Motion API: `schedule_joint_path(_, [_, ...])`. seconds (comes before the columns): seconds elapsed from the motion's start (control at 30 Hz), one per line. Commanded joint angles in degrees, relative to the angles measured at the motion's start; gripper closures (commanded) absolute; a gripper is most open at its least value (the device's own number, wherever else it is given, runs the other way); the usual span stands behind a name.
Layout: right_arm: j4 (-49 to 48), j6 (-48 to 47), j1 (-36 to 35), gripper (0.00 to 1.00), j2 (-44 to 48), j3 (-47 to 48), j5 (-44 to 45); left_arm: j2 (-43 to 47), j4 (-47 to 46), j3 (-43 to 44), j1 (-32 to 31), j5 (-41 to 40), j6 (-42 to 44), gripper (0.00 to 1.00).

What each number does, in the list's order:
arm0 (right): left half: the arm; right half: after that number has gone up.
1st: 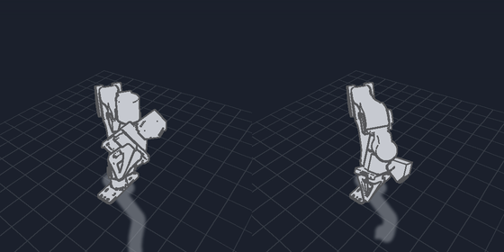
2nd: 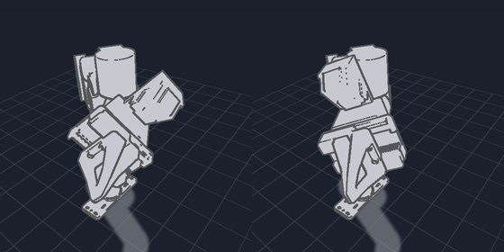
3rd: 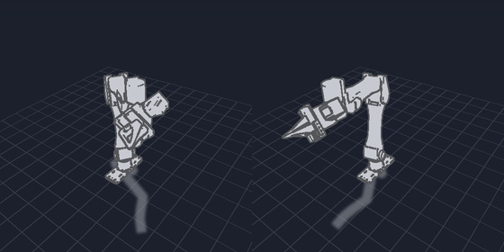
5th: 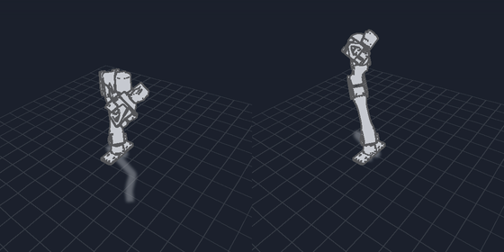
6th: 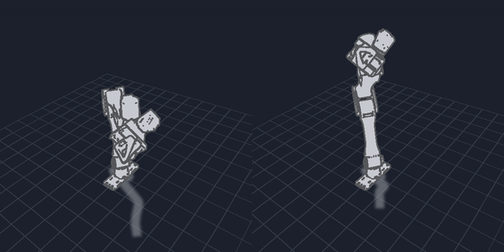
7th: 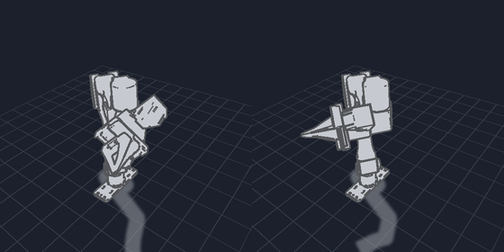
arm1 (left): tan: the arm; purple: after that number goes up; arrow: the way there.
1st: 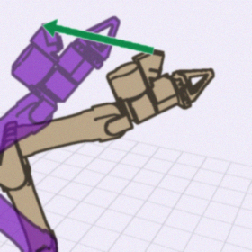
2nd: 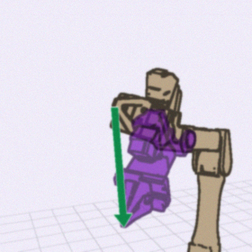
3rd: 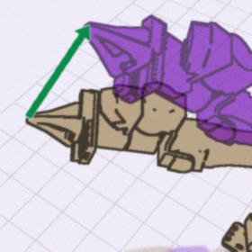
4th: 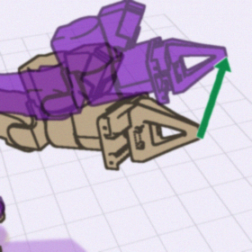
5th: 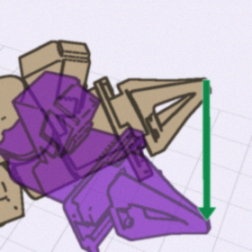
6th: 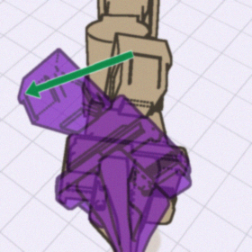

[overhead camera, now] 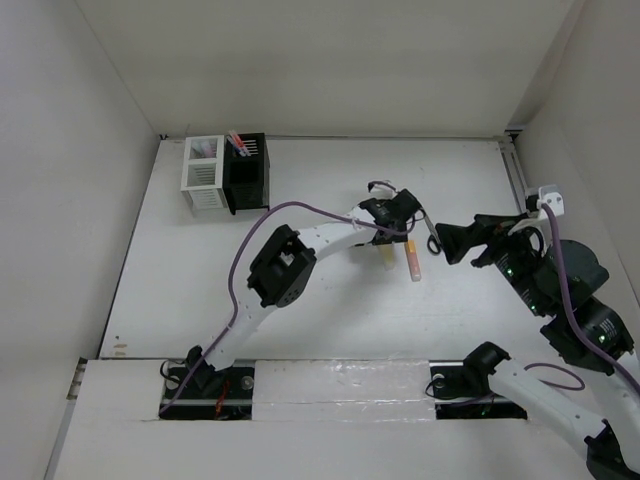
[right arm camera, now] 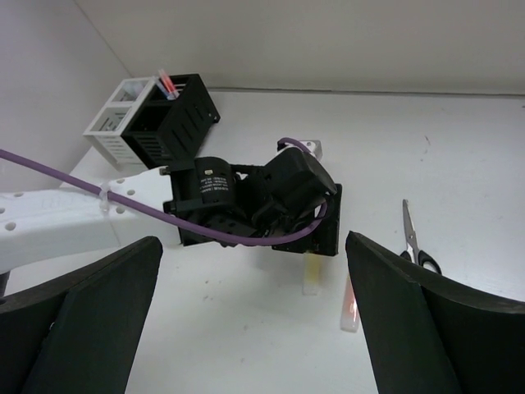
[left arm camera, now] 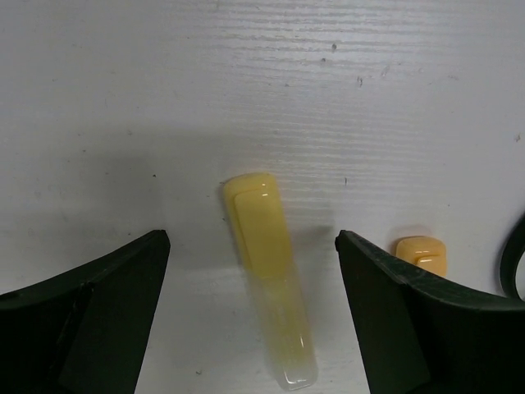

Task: Sort the stationery into containers
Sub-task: Pick up the pen from the center of the board.

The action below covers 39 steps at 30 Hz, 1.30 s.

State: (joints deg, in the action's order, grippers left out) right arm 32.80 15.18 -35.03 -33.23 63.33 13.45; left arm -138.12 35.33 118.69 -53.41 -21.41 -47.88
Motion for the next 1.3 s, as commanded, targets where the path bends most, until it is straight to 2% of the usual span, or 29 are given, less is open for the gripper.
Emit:
schedule_joint_path(0.0, [-3.18, -0.5, -0.57, 0.0, 1.24, -0.23, -0.53, -1.71, 4.83, 0.67, -0.56, -1.0, -2.66, 0.21])
schedule_joint_path(0.07, [-3.18, -0.5, -0.57, 0.0, 1.76, -0.23, -0.53, -1.71, 4.83, -1.61, -0.56, -1.53, -3.27, 0.23])
schedule_joint_path(0.23, [-3.18, -0.5, -0.57, 0.0, 2.82, -0.23, -0.53, -1.18, 3.78, -4.96, -0.56, -2.06, -3.27, 0.56])
schedule_joint_path(0.33, [-3.18, -0.5, -0.57, 0.0, 3.35, -0.23, -1.06, -1.97, 3.78, -5.58, -0.56, -1.36, -3.27, 0.65])
schedule_joint_path(0.37, [-3.7, -0.5, -0.57, 0.0, 3.35, -0.23, -1.58, -2.76, 3.78, -5.58, -0.56, -1.35, -3.27, 0.79])
schedule_joint_path(0.47, [-3.7, -0.5, -0.57, 0.0, 3.35, -0.23, -2.2, -2.76, 3.78, -6.9, -0.56, -0.74, -3.27, 1.0])
schedule_joint_path(0.63, [-4.23, -0.5, -0.57, 0.0, 2.03, -0.75, -1.68, 3.98, 2.64, -10.76, -0.04, -5.83, -3.8, 1.0])
schedule_joint_path(0.83, [-5.46, 1.69, -0.57, 0.0, 2.56, -1.37, 0.79, 17.17, -6.41, -14.37, 3.74, -11.01, 7.0, 1.0])
schedule_joint_path(0.93, [-5.46, 1.7, -0.57, 0.0, 2.56, -1.37, 0.79, 22.89, -8.7, -13.23, 8.66, -13.74, 11.56, 1.0])
schedule_joint_path(1.07, [-6.77, 1.17, -0.57, 0.0, 1.94, -1.98, -0.44, 27.81, -13.52, -10.15, 17.36, -11.2, 17.79, 1.0])
schedule_joint_path(1.27, [-13.61, -0.85, -0.57, 0.0, 0.9, -6.02, -4.74, 31.6, -26.35, -7.6, 28.34, -21.28, 27.65, 1.0])
